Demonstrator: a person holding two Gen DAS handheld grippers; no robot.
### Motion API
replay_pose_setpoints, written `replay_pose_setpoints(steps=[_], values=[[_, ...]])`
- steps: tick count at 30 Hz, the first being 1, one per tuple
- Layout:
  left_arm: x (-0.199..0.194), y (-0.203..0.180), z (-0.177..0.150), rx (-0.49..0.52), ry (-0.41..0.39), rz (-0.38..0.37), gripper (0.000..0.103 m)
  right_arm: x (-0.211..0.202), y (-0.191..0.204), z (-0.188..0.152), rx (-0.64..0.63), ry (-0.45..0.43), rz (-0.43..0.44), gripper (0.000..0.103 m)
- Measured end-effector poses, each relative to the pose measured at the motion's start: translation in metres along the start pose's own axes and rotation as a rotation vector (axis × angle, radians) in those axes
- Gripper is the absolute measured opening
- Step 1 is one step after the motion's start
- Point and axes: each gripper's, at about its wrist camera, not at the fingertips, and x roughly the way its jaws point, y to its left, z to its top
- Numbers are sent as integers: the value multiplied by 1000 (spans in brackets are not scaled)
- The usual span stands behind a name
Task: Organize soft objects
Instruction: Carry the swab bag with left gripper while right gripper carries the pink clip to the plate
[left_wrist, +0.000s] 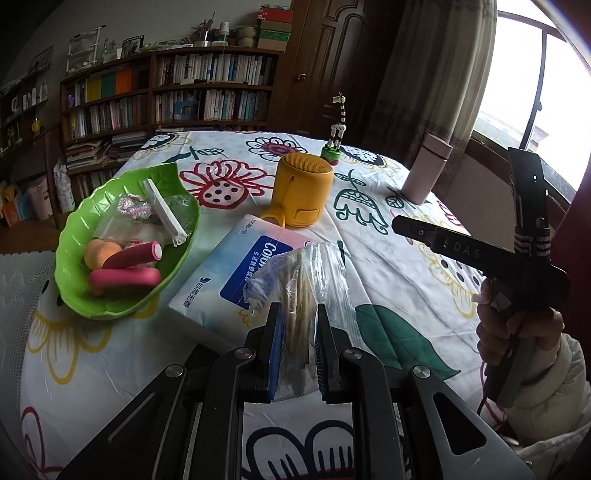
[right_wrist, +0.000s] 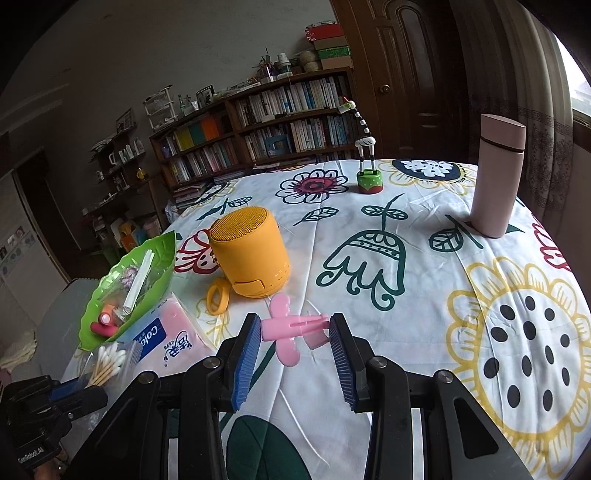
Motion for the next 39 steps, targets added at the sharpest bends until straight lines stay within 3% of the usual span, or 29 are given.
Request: replay_pose_setpoints(steps=[15, 39], values=[[1, 34, 11, -63, -28, 23, 16, 29, 45, 16, -48, 19, 67, 41], [2, 76, 29, -111, -111, 166, 16, 57, 114, 44, -157, -8, 179, 41]])
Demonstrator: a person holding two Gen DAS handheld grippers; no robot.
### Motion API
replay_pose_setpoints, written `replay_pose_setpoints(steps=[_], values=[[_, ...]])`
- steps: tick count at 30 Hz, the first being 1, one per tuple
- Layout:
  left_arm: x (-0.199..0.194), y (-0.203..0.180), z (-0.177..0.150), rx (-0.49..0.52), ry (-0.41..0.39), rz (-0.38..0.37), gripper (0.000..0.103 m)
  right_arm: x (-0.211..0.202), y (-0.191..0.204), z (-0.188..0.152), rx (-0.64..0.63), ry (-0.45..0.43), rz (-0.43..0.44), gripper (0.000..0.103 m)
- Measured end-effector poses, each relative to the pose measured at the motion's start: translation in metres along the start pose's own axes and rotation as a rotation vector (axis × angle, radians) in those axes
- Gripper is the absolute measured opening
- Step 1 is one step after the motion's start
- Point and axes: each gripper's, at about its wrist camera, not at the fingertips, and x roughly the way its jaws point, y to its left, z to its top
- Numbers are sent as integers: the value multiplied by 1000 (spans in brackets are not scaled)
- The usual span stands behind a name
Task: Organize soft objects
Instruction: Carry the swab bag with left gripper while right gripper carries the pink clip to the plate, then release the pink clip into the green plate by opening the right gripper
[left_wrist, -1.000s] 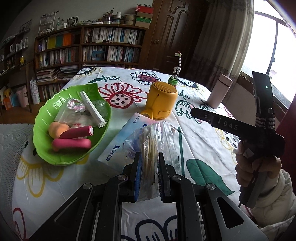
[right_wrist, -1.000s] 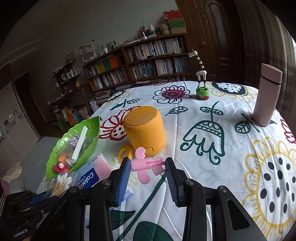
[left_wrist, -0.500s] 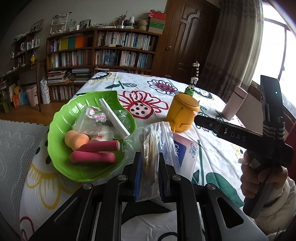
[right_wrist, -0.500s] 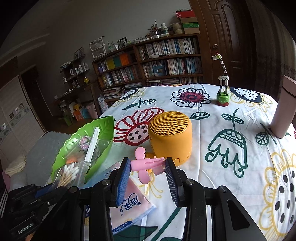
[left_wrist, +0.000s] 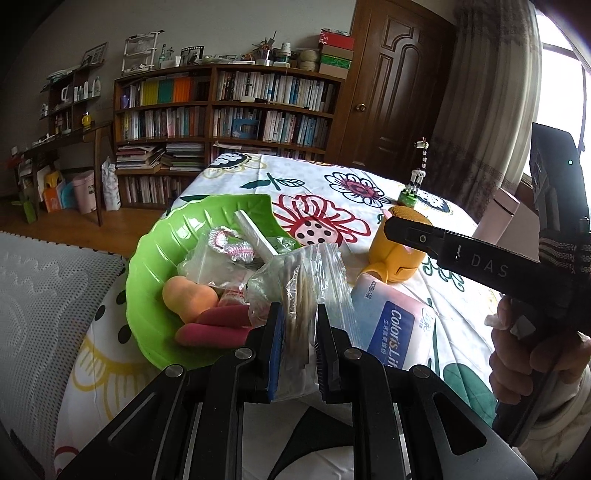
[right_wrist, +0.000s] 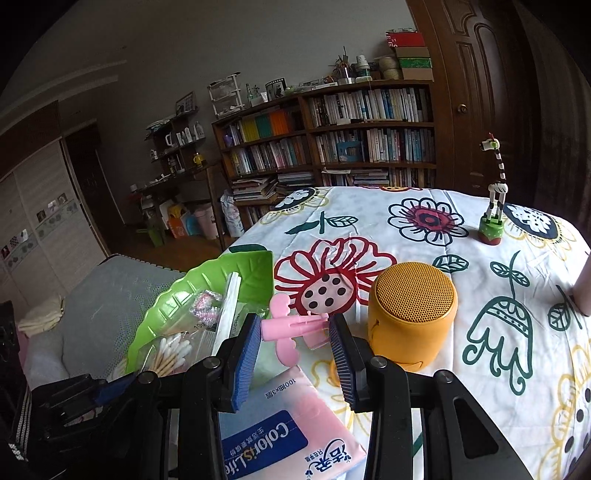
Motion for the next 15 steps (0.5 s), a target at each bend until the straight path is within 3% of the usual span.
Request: replay_pose_setpoints(steps=[15], values=[[7, 26, 3, -51, -10, 49, 16, 34, 36, 20, -77, -3, 62, 41]])
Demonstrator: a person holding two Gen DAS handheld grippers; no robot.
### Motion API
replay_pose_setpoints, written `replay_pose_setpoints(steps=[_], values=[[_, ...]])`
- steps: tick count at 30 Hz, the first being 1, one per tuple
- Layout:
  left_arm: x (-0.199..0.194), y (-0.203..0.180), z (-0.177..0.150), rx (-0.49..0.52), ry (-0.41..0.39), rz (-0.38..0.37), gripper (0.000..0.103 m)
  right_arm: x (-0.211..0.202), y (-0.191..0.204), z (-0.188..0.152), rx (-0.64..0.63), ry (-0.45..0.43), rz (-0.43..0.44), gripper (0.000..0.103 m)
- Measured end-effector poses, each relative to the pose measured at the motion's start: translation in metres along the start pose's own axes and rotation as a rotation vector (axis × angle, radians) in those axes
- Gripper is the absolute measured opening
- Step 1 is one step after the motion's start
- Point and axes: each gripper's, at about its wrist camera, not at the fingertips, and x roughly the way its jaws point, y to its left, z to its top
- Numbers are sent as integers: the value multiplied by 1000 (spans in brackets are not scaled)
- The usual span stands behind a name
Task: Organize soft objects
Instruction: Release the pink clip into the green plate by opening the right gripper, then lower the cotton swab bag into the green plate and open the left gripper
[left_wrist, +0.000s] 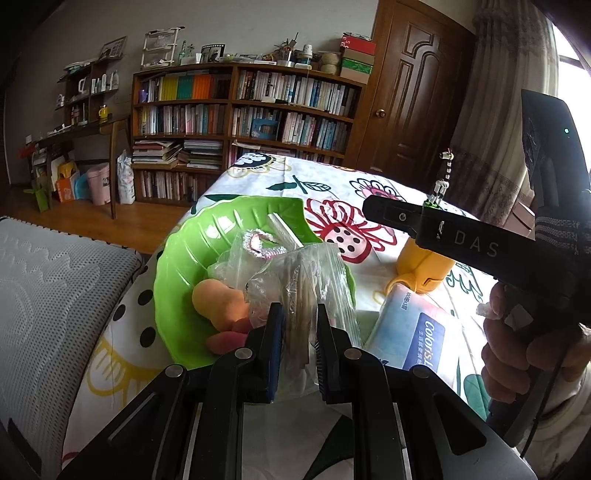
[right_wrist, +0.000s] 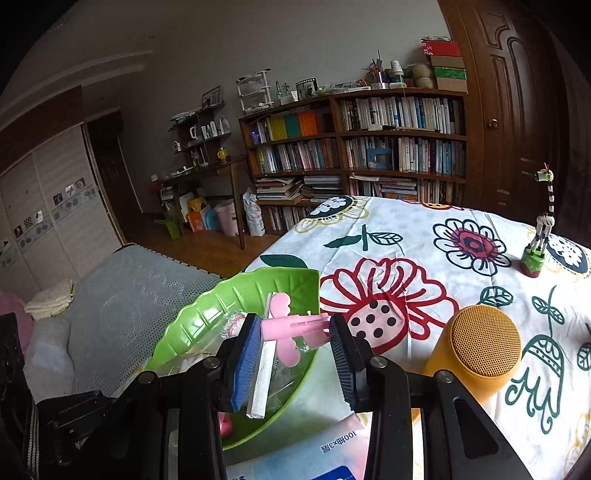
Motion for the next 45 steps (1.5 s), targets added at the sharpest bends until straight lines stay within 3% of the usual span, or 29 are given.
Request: replay_pose_setpoints(steps=[11, 15, 18, 26, 35, 45], values=[[3, 15, 1, -38, 2, 28, 16, 34, 3, 5, -12, 46, 46, 41], [4, 20, 2, -50, -1, 38, 16, 42, 1, 1, 8, 87, 112, 51], [4, 24, 4, -58, -2, 49, 16, 40, 0, -2, 8, 90, 123, 52], [2, 25, 13, -60, -29, 57, 16, 14, -10, -8, 25, 60, 115, 53], [18, 18, 39, -24, -62, 61, 16, -30, -37, -38, 113, 31, 84, 53], [61, 19, 64, -3, -28, 111, 18, -76, -79, -83, 190, 38, -32, 53]])
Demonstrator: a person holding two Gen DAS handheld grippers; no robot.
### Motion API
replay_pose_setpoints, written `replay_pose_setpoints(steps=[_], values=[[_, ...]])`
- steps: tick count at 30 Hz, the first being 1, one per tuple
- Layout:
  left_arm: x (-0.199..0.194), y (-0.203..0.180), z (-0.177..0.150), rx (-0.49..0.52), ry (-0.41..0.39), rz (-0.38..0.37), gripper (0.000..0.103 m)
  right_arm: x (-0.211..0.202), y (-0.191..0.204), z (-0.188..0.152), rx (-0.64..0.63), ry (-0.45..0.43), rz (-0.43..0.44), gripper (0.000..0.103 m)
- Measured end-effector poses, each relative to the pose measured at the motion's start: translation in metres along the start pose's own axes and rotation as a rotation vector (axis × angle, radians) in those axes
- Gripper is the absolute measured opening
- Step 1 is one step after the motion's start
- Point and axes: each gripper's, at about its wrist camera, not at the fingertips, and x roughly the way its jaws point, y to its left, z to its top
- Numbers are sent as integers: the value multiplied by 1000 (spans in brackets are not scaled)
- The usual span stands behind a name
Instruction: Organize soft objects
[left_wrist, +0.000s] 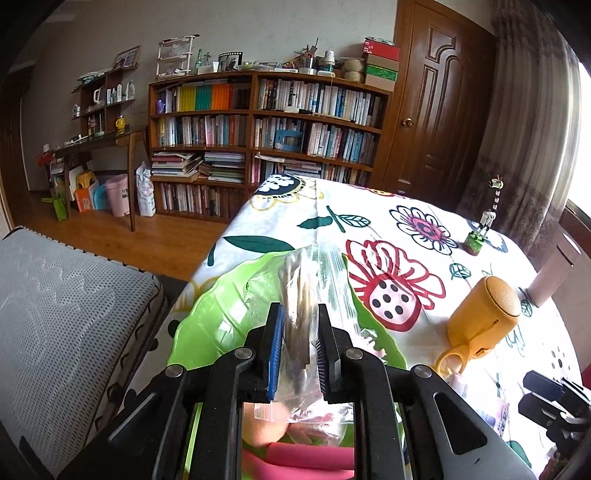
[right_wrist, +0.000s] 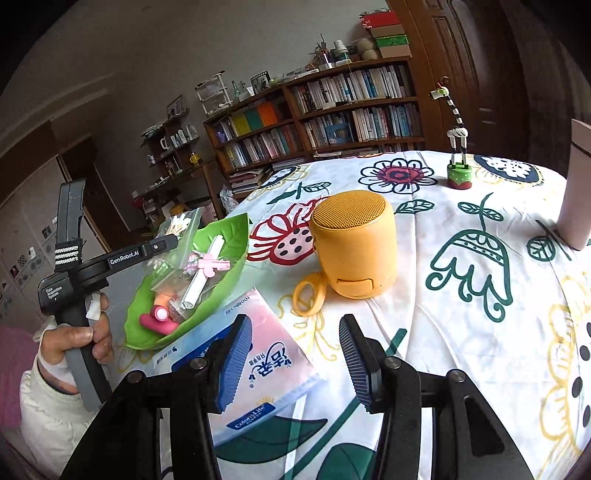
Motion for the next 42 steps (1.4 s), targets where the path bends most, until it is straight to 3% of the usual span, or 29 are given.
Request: replay_pose_setpoints(steps=[4, 9, 11, 13, 15, 19, 30, 42], values=[[17, 1, 0, -9, 29, 37, 27, -11, -22, -11, 56, -2, -30, 53], [29, 1, -4, -5, 64, 69, 28, -20, -41, -21, 101, -2, -40, 53], [28, -1, -3, 0, 63, 85, 33, -22, -46, -24, 116, -5, -41, 53], [26, -1, -3, -2, 59, 99, 50, -24, -52, -26, 127, -7, -43, 53], [22, -3, -1, -4, 42, 118, 59, -25, -58, -28, 139, -8, -48, 53], [14, -11, 3, 3, 26, 128, 63, -31, -70, -33, 165, -15, -57, 53], [-2, -66, 10, 64, -13, 92, 81, -52, -101, -41, 222, -65, -96, 63], [-15, -137, -4, 160, -12, 1, 85, -69, -114, -41, 153, -115, -249, 81]])
